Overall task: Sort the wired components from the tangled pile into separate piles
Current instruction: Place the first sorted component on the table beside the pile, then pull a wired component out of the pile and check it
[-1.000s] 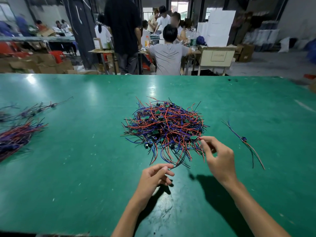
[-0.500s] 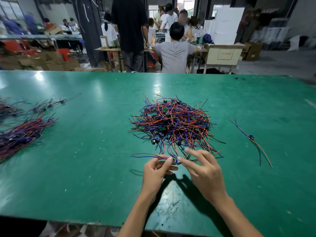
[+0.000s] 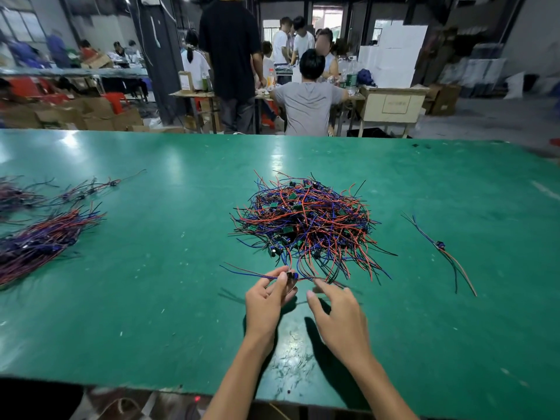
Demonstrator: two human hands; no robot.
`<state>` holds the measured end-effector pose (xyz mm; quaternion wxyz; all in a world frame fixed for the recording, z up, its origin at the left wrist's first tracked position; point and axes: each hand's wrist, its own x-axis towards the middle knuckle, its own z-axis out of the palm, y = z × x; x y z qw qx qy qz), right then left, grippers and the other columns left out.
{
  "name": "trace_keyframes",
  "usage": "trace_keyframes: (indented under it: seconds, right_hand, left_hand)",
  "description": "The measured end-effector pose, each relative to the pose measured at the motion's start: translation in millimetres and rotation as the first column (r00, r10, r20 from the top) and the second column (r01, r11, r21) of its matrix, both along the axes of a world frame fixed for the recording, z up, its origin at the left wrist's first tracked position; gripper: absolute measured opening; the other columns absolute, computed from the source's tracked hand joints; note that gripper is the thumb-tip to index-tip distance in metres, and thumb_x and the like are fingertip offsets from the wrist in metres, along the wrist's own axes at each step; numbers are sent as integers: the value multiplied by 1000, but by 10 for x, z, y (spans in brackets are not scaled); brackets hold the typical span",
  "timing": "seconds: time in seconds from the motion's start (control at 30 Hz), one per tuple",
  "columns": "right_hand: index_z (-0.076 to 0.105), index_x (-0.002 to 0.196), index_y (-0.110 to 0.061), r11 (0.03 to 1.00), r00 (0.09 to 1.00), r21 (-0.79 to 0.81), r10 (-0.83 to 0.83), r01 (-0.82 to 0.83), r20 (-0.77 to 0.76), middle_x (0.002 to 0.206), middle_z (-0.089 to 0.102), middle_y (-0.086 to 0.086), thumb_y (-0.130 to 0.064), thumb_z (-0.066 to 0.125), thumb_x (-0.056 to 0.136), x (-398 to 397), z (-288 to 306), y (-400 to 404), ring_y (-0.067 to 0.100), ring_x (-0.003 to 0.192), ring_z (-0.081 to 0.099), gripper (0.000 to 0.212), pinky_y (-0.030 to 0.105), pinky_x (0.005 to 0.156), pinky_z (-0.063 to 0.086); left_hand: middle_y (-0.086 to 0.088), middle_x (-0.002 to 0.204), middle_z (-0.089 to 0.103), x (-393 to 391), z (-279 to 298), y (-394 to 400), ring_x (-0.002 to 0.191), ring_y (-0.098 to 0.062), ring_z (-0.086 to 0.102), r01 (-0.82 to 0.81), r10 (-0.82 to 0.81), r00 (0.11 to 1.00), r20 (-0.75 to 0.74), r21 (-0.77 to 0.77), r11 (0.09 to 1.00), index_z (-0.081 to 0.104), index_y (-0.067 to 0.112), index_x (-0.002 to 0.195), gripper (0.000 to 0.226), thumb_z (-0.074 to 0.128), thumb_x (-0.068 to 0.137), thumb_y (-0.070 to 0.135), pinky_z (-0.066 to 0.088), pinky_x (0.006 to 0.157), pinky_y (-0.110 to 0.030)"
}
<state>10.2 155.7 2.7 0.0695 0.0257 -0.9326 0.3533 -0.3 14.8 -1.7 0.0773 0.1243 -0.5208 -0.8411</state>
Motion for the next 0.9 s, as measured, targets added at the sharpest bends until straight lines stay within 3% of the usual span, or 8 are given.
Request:
trace_keyframes:
  seconds: [0.07,0.13,0.2,0.27,0.33,0.67,0.8,0.9]
  right_hand:
    - [62,132,-22,939,994,-343,6,31,106,126,67,-8,-42,58,100,-47,27,-103,5,112,60,38,30,97,47]
    - [66,121,-20,745,988,-659,0,103,153,114,72,-7,-32,62,100,-98,71,-173,-4,98,65,24,21,90,49]
    - [70,111,-14,622,989,-771,-42,137,142,93,77,-5,-25,65,99,-154,97,-138,0,82,67,17,18,76,52]
    - [71,106,-9,562,986,-812,-52,159,157,78,76,-4,-23,67,97,-178,116,-74,0,60,60,18,15,54,47]
    - [68,105,-8,515,979,-835,-44,194,201,78,77,-2,-25,68,96,-199,129,-18,2,54,57,19,16,46,44]
    - [57,110,-8,298,970,-924,-57,241,235,81,78,1,-23,65,98,-329,134,21,14,69,74,21,22,52,55]
    - [55,107,-10,95,963,-958,-15,269,269,81,77,7,-19,63,99,-355,152,100,29,73,77,15,25,55,60]
    - [58,109,-9,72,954,-953,35,293,296,77,75,2,-21,66,97,-408,210,189,23,67,76,19,24,53,59]
  left_hand:
    - [-15,100,77,14,15,-3,93,-18,75,15,-15,1000,-12,17,1000,72,6,112,17,61,99,10,60,77,-25]
    - [-16,99,77,36,28,3,94,-20,75,50,-50,999,-18,17,999,73,6,111,17,63,97,9,59,77,-24]
    - [-15,99,77,56,20,19,95,-21,75,87,-88,996,-27,-18,996,74,6,109,17,66,95,9,59,77,-23]
    - [-14,102,77,69,17,37,98,-22,75,123,-125,992,-33,-47,991,74,4,110,19,68,93,10,59,79,-24]
    - [-13,103,77,72,12,42,99,-24,75,146,-149,988,-43,-64,987,74,4,112,24,71,90,13,59,80,-24]
    - [-19,98,77,7,21,-6,97,-29,75,53,-53,998,-27,-17,998,82,7,91,17,75,83,20,58,77,-22]
    - [-18,111,75,-12,19,-111,104,-25,73,45,-29,997,-67,248,968,79,7,99,29,63,90,29,59,81,-25]
    - [-18,116,72,-22,-12,-305,103,-26,73,80,-28,994,-102,559,825,80,7,102,50,50,97,47,61,79,-31]
